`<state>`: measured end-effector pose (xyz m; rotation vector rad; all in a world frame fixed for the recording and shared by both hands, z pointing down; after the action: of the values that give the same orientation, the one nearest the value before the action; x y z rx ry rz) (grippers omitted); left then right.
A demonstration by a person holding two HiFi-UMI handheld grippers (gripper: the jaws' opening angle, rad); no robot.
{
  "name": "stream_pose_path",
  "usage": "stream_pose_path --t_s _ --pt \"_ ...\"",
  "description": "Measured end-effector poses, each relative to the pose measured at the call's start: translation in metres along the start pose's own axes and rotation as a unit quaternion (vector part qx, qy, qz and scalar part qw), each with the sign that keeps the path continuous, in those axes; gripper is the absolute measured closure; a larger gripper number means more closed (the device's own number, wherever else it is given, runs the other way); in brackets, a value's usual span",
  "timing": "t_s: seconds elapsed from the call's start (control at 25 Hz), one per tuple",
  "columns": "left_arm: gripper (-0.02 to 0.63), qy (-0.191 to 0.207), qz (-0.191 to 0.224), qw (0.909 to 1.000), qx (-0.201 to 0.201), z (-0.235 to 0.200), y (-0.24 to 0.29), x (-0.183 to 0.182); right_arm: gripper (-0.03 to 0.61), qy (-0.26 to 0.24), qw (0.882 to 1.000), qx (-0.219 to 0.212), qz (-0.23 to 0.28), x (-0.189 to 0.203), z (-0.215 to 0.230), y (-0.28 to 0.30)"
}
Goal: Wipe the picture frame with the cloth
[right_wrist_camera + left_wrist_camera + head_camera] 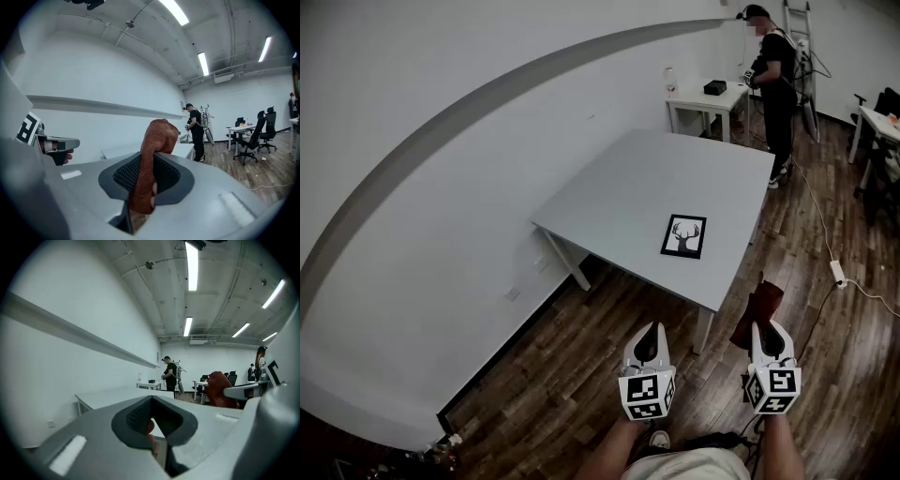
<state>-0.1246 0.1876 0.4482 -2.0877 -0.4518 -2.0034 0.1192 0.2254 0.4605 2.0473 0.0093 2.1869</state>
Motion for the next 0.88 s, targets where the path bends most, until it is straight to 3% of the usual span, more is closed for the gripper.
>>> stream_pose_path --t_s 0.88 --pt "0.614 0.011 -0.006 0.9999 -0.011 0.046 0.009 0.002 0.48 0.013 1.0 -0.019 0.003 0.004 0.033 0.0"
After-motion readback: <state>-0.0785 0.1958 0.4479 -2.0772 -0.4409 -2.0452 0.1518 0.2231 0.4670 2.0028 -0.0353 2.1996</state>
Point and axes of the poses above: the fingertips, and each gripper's own axes: y forward along the fingers, z to its right, x out of its underside, the point moved 4 cm from there along -y, backward along the fingers, and after that the axes turned 1 degree about z, right-handed, at the moved point
